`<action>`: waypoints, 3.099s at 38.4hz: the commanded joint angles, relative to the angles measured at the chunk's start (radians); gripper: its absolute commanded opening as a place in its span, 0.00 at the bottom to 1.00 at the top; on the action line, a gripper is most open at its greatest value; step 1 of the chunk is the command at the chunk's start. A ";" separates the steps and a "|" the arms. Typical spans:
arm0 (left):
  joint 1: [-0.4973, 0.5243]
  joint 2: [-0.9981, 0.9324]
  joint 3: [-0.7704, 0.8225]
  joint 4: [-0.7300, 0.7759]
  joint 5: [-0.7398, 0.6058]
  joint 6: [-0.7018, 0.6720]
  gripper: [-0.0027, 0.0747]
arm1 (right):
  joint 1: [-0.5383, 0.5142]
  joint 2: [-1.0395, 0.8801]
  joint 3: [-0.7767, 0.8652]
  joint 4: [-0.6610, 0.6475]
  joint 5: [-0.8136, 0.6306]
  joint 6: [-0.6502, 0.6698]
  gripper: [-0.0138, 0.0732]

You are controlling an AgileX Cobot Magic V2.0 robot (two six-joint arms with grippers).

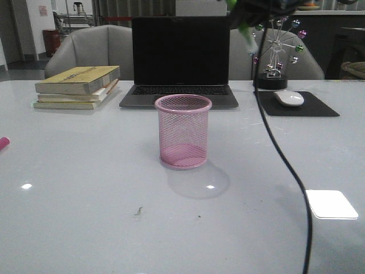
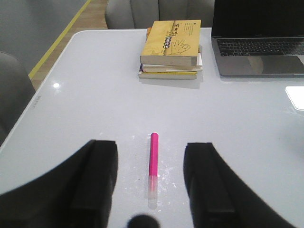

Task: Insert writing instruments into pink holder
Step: 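Carry the green marker with the right gripper above the pink holder, then lower the green marker into the holder and open the right gripper, then withdraw the right gripper away from the holder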

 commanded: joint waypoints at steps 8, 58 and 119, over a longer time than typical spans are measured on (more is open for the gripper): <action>-0.006 0.007 -0.031 -0.006 -0.082 -0.003 0.54 | 0.172 -0.018 0.115 -0.054 -0.507 -0.009 0.22; -0.006 0.007 -0.031 -0.006 -0.082 -0.003 0.54 | 0.203 0.194 0.244 0.043 -0.841 -0.062 0.60; -0.006 0.007 -0.031 -0.006 -0.082 -0.003 0.54 | -0.332 -1.017 0.851 1.636 -0.204 -1.794 0.54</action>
